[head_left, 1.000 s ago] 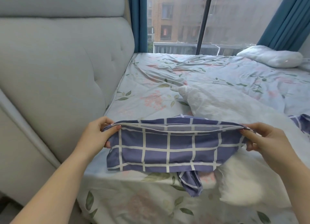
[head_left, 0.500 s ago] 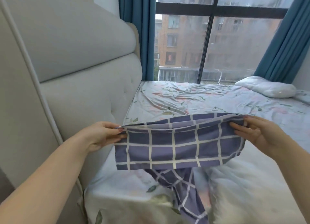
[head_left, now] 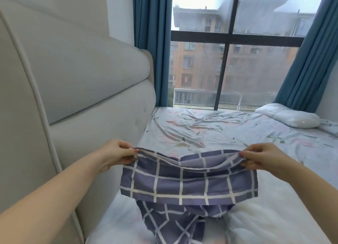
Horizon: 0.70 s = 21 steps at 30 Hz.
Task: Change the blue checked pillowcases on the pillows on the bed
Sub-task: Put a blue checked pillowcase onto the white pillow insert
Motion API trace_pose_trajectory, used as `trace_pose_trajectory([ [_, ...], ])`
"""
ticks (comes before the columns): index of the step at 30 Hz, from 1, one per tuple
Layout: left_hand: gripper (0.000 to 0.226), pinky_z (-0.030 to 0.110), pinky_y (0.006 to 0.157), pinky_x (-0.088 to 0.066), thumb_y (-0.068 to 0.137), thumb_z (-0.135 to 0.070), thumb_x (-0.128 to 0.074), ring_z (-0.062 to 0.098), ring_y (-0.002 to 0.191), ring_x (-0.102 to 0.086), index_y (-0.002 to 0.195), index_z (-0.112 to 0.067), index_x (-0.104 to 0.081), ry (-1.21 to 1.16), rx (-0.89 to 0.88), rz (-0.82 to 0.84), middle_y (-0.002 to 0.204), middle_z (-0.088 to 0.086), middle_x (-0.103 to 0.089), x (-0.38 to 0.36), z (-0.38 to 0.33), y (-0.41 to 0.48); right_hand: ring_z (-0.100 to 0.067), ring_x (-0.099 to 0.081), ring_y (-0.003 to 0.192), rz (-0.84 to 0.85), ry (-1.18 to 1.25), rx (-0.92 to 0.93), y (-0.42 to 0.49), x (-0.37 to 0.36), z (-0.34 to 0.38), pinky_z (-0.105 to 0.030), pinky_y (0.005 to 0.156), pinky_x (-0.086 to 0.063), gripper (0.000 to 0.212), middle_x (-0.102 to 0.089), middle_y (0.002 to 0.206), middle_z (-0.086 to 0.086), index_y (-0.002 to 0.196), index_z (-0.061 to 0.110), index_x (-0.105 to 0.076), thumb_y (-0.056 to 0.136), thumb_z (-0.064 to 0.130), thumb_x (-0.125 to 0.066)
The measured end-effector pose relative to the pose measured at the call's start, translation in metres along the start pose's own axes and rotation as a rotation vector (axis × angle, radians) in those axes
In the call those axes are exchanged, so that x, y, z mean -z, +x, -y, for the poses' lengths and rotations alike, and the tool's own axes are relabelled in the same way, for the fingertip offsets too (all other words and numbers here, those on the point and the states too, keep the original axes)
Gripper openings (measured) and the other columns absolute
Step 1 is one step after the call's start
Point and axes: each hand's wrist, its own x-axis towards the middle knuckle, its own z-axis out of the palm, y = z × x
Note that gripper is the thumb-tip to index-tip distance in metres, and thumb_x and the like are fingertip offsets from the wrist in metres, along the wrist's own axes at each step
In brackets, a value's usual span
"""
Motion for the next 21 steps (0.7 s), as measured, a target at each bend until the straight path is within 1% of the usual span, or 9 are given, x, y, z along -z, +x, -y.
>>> trace_pose_trajectory([
  [3,0.018,0.026,0.066,-0.060,0.086,-0.016,-0.074,0.017,0.069,-0.071,0.090,0.001,-0.069,0.003,0.021,-0.021,0.078,0.012,-0.073,-0.016,-0.009,0.042,-0.033,-0.073,0.076,-0.069,-0.019,-0.054,0.049,0.001,-0.003,-0.036,0.065,-0.062,0.024,-0.071,0.083,-0.028,0.091,-0.007,-0.069,0.085,0.016,-0.074],
  [6,0.017,0.031,0.074,-0.059,0.088,-0.018,-0.073,0.021,0.075,-0.071,0.086,-0.002,-0.070,0.051,-0.098,-0.098,0.084,0.014,-0.074,-0.024,-0.038,0.095,-0.035,-0.073,0.078,-0.128,-0.031,-0.042,0.104,0.007,0.015,-0.040,0.070,-0.062,0.026,-0.071,0.091,-0.029,0.093,-0.009,-0.066,0.088,0.016,-0.071],
  [8,0.017,0.032,0.076,-0.056,0.086,-0.022,-0.075,0.022,0.079,-0.068,0.080,-0.007,-0.072,0.125,-0.265,-0.187,0.080,0.009,-0.074,-0.020,-0.077,0.127,-0.034,-0.071,0.080,-0.206,0.004,0.089,0.134,0.020,0.047,-0.043,0.080,-0.058,0.024,-0.070,0.094,-0.028,0.092,-0.008,-0.065,0.090,0.016,-0.068],
  [11,0.015,0.018,0.063,-0.043,0.085,-0.021,-0.076,0.003,0.060,-0.057,0.077,-0.012,-0.069,0.076,-0.568,-0.374,0.062,-0.008,-0.062,-0.008,-0.162,0.144,-0.028,-0.058,0.080,-0.365,0.047,0.405,0.163,0.048,0.118,-0.041,0.078,-0.048,0.023,-0.064,0.085,-0.021,0.087,0.001,-0.068,0.090,0.023,-0.068],
  [13,0.012,0.008,0.057,-0.042,0.086,-0.020,-0.075,-0.008,0.053,-0.054,0.084,-0.009,-0.070,-0.019,-0.732,-0.448,0.068,-0.005,-0.062,-0.003,-0.211,0.132,-0.026,-0.057,0.083,-0.433,0.098,0.557,0.163,0.061,0.160,-0.040,0.079,-0.048,0.018,-0.062,0.087,-0.018,0.088,0.009,-0.067,0.093,0.026,-0.065],
  [15,0.012,0.007,0.060,-0.044,0.085,-0.019,-0.076,-0.007,0.059,-0.056,0.089,-0.009,-0.072,-0.032,-0.825,-0.451,0.075,-0.003,-0.065,0.003,-0.232,0.121,-0.023,-0.059,0.087,-0.472,0.137,0.649,0.158,0.069,0.180,-0.035,0.083,-0.050,0.018,-0.063,0.093,-0.016,0.097,0.008,-0.066,0.096,0.026,-0.062],
  [18,0.007,0.009,0.064,-0.044,0.085,-0.018,-0.076,-0.003,0.064,-0.057,0.089,-0.013,-0.074,0.107,-0.794,-0.396,0.078,-0.002,-0.068,0.009,-0.210,0.110,-0.021,-0.059,0.089,-0.435,0.128,0.655,0.151,0.072,0.165,-0.032,0.087,-0.051,0.026,-0.064,0.095,-0.015,0.106,0.004,-0.066,0.095,0.027,-0.062],
  [19,0.003,0.008,0.062,-0.043,0.085,-0.016,-0.076,-0.004,0.062,-0.057,0.086,-0.014,-0.074,0.136,-0.769,-0.379,0.076,-0.003,-0.067,0.010,-0.192,0.107,-0.020,-0.057,0.086,-0.407,0.098,0.628,0.148,0.066,0.151,-0.033,0.083,-0.049,0.026,-0.063,0.091,-0.014,0.103,0.004,-0.068,0.094,0.028,-0.064],
  [21,0.010,0.010,0.062,-0.040,0.084,-0.011,-0.076,-0.005,0.061,-0.055,0.079,-0.018,-0.073,0.159,-0.717,-0.349,0.066,-0.012,-0.066,0.012,-0.145,0.105,-0.019,-0.050,0.077,-0.342,0.040,0.555,0.141,0.045,0.109,-0.030,0.073,-0.043,0.021,-0.059,0.081,-0.011,0.095,0.003,-0.068,0.093,0.024,-0.066],
])
